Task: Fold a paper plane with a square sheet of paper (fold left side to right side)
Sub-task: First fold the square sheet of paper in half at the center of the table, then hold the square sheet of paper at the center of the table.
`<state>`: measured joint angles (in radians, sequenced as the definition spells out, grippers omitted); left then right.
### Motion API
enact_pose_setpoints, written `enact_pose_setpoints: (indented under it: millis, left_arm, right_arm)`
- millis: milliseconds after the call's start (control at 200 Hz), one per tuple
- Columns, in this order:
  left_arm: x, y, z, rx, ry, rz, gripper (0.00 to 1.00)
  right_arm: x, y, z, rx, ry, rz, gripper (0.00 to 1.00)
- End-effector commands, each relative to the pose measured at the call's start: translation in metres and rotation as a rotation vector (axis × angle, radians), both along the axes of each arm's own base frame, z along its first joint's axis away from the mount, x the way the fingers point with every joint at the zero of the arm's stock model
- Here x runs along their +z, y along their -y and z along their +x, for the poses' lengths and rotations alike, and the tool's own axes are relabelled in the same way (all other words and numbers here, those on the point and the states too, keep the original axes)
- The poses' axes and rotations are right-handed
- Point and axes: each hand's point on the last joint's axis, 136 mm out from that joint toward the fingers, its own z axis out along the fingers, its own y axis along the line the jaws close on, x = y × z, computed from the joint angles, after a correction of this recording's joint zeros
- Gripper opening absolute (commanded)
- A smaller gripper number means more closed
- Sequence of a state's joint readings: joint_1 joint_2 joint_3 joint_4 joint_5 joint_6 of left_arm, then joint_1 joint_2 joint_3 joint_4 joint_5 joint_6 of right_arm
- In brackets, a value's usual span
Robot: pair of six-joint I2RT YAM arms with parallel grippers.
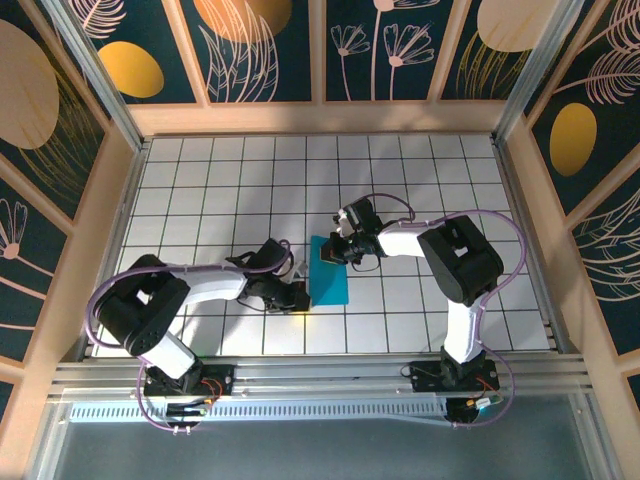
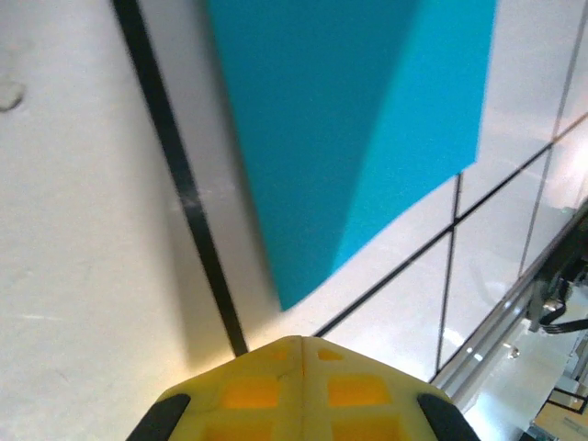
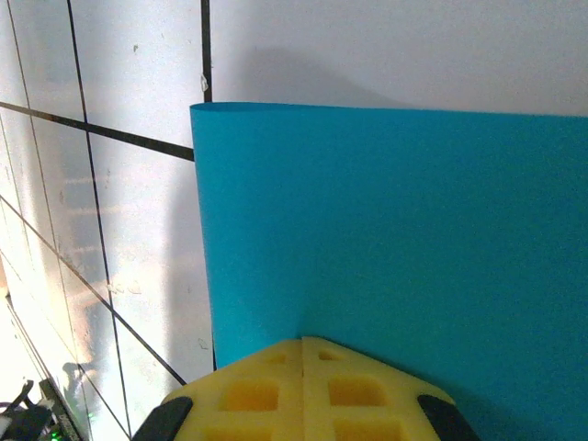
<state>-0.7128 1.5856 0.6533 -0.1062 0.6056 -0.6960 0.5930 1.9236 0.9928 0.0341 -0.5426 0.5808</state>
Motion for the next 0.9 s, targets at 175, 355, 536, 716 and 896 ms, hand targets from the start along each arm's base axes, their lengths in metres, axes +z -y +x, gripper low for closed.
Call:
enact_pose_setpoints:
  millis: [175, 355, 536, 716, 896]
  left_arm:
    - [0.042, 0.008, 0.055, 0.087, 0.103, -0.071, 0.03]
    - [0.029, 0.024, 0.073, 0.067, 0.1, -0.079, 0.03]
    - [0.009, 0.031, 0.075, 0.056, 0.065, -0.08, 0.03]
    - [-0.008, 0.026, 0.07, 0.053, 0.044, -0.034, 0.03]
    - [-0.03, 0.011, 0.056, 0.066, -0.009, 0.052, 0.0]
  right_arm:
    - [-0.023, 0.019, -0.007, -0.009, -0.019, -0.117, 0.0]
    - [-0.023, 0.017, -0.006, -0.008, -0.018, -0.117, 0.0]
    - [-0.023, 0.016, -0.006, -0.008, -0.021, -0.116, 0.0]
    - [-0.021, 0.013, -0.006, -0.005, -0.019, -0.107, 0.0]
    - [-0.01, 0.008, -0.001, -0.01, -0.005, -0.077, 0.0]
